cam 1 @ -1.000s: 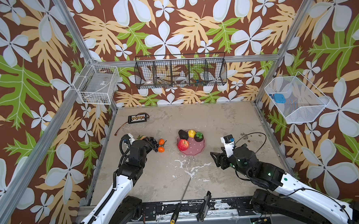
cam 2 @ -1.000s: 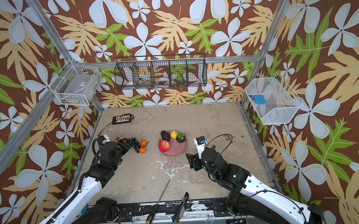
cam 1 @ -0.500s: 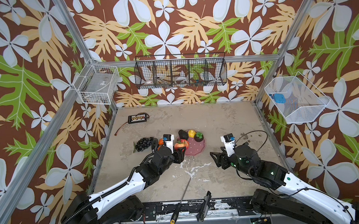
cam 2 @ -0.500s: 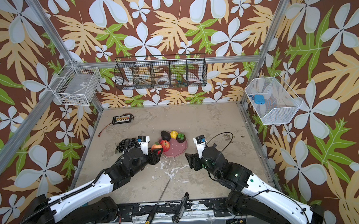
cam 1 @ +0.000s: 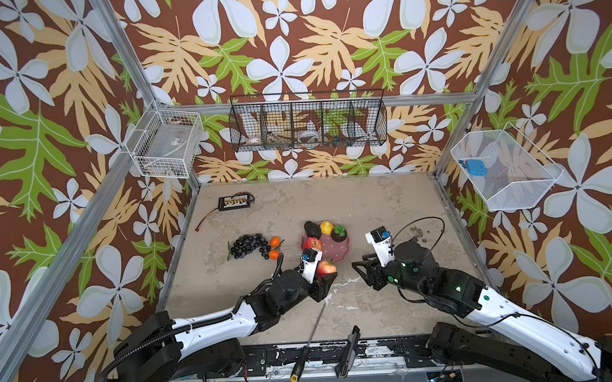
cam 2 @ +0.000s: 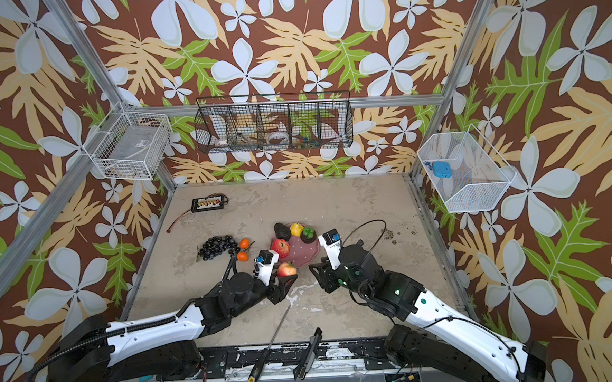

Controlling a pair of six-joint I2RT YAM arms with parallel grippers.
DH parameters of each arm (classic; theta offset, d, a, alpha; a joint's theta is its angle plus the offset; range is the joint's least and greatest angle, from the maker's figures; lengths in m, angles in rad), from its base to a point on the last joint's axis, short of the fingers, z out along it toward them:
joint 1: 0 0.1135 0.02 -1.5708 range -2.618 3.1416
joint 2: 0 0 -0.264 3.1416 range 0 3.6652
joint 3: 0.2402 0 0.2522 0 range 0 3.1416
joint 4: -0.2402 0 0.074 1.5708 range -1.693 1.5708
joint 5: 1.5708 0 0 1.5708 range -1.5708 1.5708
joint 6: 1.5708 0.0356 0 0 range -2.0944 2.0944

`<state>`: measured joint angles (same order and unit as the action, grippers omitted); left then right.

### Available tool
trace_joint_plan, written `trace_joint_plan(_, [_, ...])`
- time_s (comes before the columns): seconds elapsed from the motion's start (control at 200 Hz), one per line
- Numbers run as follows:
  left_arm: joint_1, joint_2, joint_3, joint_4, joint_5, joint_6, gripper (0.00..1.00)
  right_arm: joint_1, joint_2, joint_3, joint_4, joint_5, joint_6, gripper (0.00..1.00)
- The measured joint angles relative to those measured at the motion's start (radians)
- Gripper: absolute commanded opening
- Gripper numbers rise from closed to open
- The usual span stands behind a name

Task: Place and organize the fake fruits in the fruit bowl
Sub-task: 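Carry the peach toward the right gripper while the right gripper reaches to meet it, then grasp the peach's leafy top with the right gripper and open the left gripper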

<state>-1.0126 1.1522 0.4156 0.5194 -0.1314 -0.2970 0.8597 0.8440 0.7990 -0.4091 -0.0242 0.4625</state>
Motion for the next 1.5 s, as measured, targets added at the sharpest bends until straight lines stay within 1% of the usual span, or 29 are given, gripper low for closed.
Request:
trace_joint_plan(0.295, [-0.057,0.035,-0.009,0.096,0.008,0.085,0.50,0.000,0.025,-0.006,0.043,-0.133,0.004,0.26])
trace_joint_plan(0.45, [-0.065,0.045,-0.009,0.124,0.014,0.113,0.50,0.002,0.043,-0.006,0.043,-0.159,0.000,0.19])
trace_joint_plan(0.54, [-0.073,0.051,-0.009,0.129,0.027,0.118,0.50,0.002,0.050,-0.005,0.043,-0.163,-0.001,0.16])
trace_joint_plan(0.986, [-0.086,0.056,-0.008,0.137,0.036,0.126,0.51,0.003,0.077,-0.014,0.039,-0.140,-0.018,0.15])
trace_joint_plan(1.286, [-0.091,0.063,-0.005,0.151,0.061,0.126,0.51,0.003,0.087,-0.023,0.046,-0.129,-0.018,0.14])
trace_joint_plan(1.411, [-0.093,0.065,-0.005,0.154,0.064,0.126,0.51,0.003,0.091,-0.023,0.051,-0.129,-0.018,0.11])
trace_joint_plan(1.501, [-0.094,0.067,-0.005,0.156,0.065,0.126,0.51,0.003,0.096,-0.023,0.051,-0.130,-0.018,0.05])
